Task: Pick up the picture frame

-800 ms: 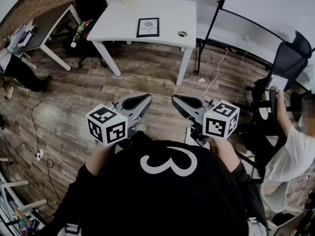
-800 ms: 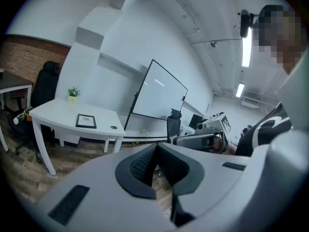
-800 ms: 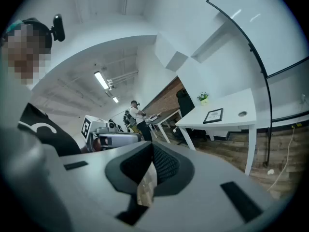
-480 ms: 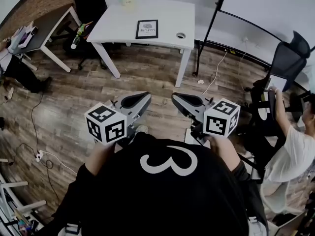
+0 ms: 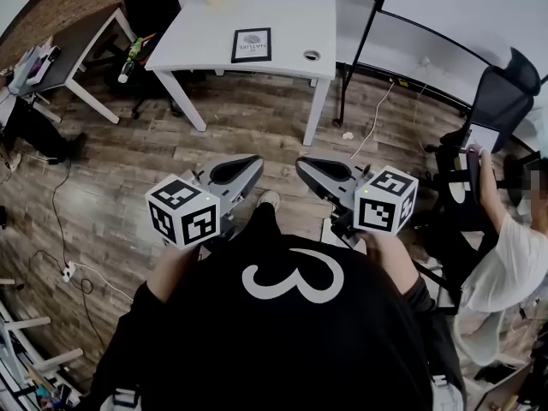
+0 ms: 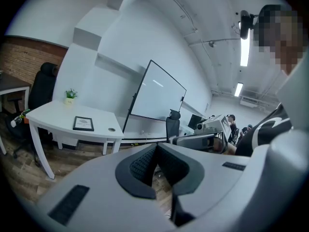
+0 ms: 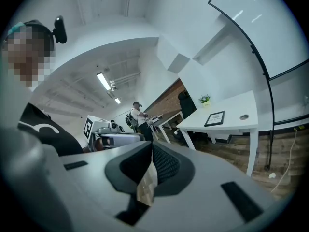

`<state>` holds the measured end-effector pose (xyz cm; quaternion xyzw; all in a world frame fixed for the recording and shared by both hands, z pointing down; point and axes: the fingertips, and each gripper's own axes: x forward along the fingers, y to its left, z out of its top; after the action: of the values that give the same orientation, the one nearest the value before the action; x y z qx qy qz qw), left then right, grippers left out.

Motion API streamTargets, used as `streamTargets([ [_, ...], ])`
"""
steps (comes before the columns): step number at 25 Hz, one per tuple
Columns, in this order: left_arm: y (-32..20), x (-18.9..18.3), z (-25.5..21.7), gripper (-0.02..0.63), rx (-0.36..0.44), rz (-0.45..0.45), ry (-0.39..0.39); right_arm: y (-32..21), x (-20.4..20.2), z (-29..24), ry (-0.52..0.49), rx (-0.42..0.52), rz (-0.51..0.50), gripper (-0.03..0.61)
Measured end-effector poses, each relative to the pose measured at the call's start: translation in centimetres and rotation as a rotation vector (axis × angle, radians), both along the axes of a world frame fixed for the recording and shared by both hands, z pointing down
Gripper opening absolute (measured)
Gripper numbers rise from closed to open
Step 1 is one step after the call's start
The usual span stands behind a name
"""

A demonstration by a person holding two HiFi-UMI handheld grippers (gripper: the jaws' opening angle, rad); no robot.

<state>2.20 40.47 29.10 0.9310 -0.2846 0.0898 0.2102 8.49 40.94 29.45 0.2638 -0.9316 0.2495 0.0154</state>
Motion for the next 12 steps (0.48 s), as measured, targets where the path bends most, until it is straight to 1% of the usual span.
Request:
streamTargets([
  [4,-1.0,0.4,0.4,0.017,-0.002,0.015,-0.008,-1.0,0.1,0.3,-0.012,-0.016,0.010,0.026],
  [12,-4.2,0.6,0.2,0.016,0.000,0.035,0.002,-4.1,0.4,0.3,-0.009,-0.021,0.040,0.026],
])
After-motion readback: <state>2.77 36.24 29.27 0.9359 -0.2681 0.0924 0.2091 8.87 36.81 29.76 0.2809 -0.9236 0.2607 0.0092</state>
